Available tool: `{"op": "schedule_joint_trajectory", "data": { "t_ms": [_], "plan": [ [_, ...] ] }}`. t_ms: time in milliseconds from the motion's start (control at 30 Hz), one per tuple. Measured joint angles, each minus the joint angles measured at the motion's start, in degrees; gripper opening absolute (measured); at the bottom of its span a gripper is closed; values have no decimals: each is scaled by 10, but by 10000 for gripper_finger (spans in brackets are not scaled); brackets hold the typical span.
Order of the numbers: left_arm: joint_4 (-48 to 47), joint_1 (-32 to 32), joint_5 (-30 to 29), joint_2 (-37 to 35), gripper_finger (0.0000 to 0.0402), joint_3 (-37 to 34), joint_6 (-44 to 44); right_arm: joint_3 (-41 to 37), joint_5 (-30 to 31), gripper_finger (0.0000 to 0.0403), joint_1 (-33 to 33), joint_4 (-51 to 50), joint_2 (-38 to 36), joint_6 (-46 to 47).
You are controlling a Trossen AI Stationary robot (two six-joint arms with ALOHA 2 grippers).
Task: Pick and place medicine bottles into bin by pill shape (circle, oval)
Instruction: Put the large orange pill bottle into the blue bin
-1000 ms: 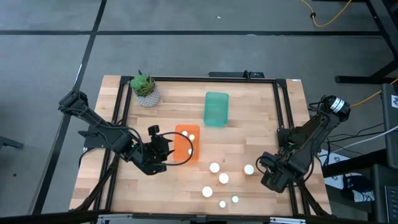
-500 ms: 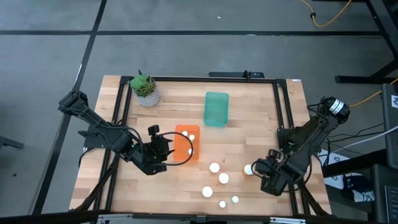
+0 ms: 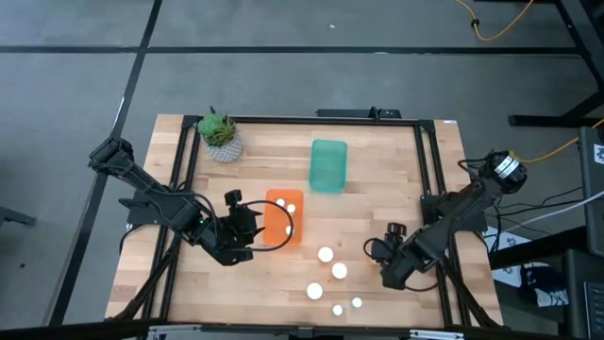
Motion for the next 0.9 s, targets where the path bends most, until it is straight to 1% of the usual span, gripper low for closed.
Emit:
{"op": "schedule_joint_trajectory", "data": {
  "t_ms": [300,433,667,900],
  "plan": [
    [0,0,0,0,171,0,0,0,-4,253,-33,61,0,-97],
    [0,0,0,0,171,0,1,0,-21,253,-41,61,0,-98],
    [0,0,0,0,171,0,1,0,-24,253,-42,61,2,-98],
    [0,0,0,0,171,0,1,0,-26,253,-42,64,40,-99]
  ]
}}
